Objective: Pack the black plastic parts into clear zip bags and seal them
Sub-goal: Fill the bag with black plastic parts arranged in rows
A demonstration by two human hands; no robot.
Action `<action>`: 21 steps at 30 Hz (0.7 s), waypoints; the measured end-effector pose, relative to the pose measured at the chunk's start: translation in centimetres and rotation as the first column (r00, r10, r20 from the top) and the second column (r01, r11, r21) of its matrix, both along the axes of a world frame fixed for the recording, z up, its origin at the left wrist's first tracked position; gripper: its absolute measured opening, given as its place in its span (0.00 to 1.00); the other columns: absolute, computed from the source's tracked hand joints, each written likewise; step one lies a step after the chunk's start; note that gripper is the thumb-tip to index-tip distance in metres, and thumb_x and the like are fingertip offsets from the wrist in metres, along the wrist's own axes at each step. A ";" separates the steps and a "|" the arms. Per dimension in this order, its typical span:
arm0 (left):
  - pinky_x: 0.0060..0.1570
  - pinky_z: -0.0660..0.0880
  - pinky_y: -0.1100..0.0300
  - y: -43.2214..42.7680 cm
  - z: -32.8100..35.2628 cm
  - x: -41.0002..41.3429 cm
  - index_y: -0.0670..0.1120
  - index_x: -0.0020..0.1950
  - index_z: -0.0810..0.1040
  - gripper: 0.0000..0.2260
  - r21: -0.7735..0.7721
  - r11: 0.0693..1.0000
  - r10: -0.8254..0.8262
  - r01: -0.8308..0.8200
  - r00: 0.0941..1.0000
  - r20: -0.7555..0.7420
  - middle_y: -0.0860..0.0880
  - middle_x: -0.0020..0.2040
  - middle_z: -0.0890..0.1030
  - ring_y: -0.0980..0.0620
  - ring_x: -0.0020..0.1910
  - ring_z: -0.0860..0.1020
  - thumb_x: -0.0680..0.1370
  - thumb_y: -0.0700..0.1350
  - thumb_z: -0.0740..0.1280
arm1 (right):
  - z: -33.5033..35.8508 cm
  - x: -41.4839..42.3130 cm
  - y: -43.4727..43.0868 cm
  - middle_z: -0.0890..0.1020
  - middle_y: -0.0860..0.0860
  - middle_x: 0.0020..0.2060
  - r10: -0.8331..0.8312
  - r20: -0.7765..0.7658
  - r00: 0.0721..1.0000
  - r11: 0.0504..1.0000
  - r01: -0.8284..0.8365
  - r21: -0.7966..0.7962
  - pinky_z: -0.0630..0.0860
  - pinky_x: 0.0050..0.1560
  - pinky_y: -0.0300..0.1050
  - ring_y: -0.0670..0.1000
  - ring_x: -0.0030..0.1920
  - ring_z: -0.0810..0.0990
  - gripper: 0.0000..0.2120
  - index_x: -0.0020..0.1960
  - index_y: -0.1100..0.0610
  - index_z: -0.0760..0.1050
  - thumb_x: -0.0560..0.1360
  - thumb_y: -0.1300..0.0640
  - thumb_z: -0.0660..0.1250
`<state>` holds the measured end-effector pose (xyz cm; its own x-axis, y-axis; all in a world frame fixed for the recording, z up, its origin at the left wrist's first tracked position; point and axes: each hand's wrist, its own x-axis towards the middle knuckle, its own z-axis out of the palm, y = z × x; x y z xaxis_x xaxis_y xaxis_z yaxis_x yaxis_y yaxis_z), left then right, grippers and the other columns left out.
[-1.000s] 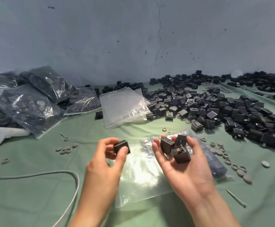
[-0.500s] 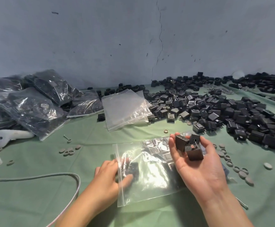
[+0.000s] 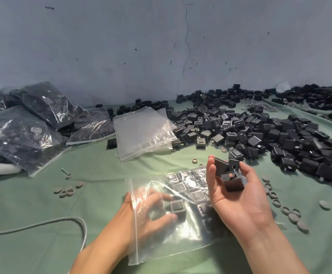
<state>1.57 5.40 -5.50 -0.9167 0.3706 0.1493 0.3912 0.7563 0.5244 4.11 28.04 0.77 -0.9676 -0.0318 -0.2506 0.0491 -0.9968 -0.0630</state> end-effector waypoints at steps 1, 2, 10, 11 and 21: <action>0.41 0.80 0.60 0.4 -0.5 -0.1 0.72 0.56 0.71 0.21 0.056 0.998 0.007 -0.005 1.000 -0.023 0.71 0.51 0.74 0.65 0.49 0.78 0.68 0.78 0.59 | 0.0 -0.3 0.2 0.82 0.65 0.54 -0.003 0.006 1.000 1.000 0.003 -0.009 0.84 0.38 0.46 0.59 0.50 0.85 0.24 0.68 0.66 0.72 0.77 0.53 0.69; 0.37 0.81 0.59 0.8 -0.8 -0.1 0.67 0.54 0.73 0.21 0.140 0.990 0.017 -0.015 1.000 -0.017 0.67 0.49 0.78 0.64 0.45 0.80 0.68 0.77 0.62 | 0.0 -0.5 0.4 0.82 0.64 0.55 -0.007 0.012 1.000 1.000 0.007 -0.019 0.84 0.38 0.46 0.59 0.49 0.86 0.24 0.68 0.66 0.72 0.77 0.53 0.69; 0.43 0.79 0.44 3.1 -0.6 -0.7 0.58 0.44 0.78 0.22 0.357 0.933 0.011 -0.031 0.998 0.059 0.56 0.41 0.80 0.52 0.40 0.79 0.68 0.76 0.65 | 0.4 -1.9 1.3 0.82 0.65 0.54 -0.018 0.004 1.000 0.999 0.018 -0.027 0.84 0.37 0.45 0.56 0.46 0.86 0.25 0.68 0.66 0.71 0.76 0.54 0.70; 0.43 0.78 0.46 3.2 -0.2 -0.4 0.57 0.43 0.78 0.24 0.363 0.932 0.011 -0.025 0.999 0.041 0.56 0.40 0.80 0.52 0.40 0.78 0.67 0.77 0.65 | 0.5 -2.0 1.4 0.82 0.65 0.54 -0.019 0.005 1.000 0.999 0.019 -0.028 0.84 0.36 0.45 0.56 0.45 0.86 0.25 0.68 0.66 0.71 0.76 0.54 0.70; 0.50 0.68 0.54 -1.1 3.2 -0.1 0.61 0.37 0.74 0.11 -0.055 0.947 0.316 -0.318 0.948 -0.030 0.58 0.40 0.78 0.51 0.48 0.75 0.77 0.62 0.64 | 0.7 -1.8 1.1 0.85 0.58 0.52 0.076 0.032 0.997 0.988 -0.080 0.135 0.79 0.27 0.38 0.47 0.33 0.81 0.21 0.64 0.63 0.76 0.77 0.51 0.69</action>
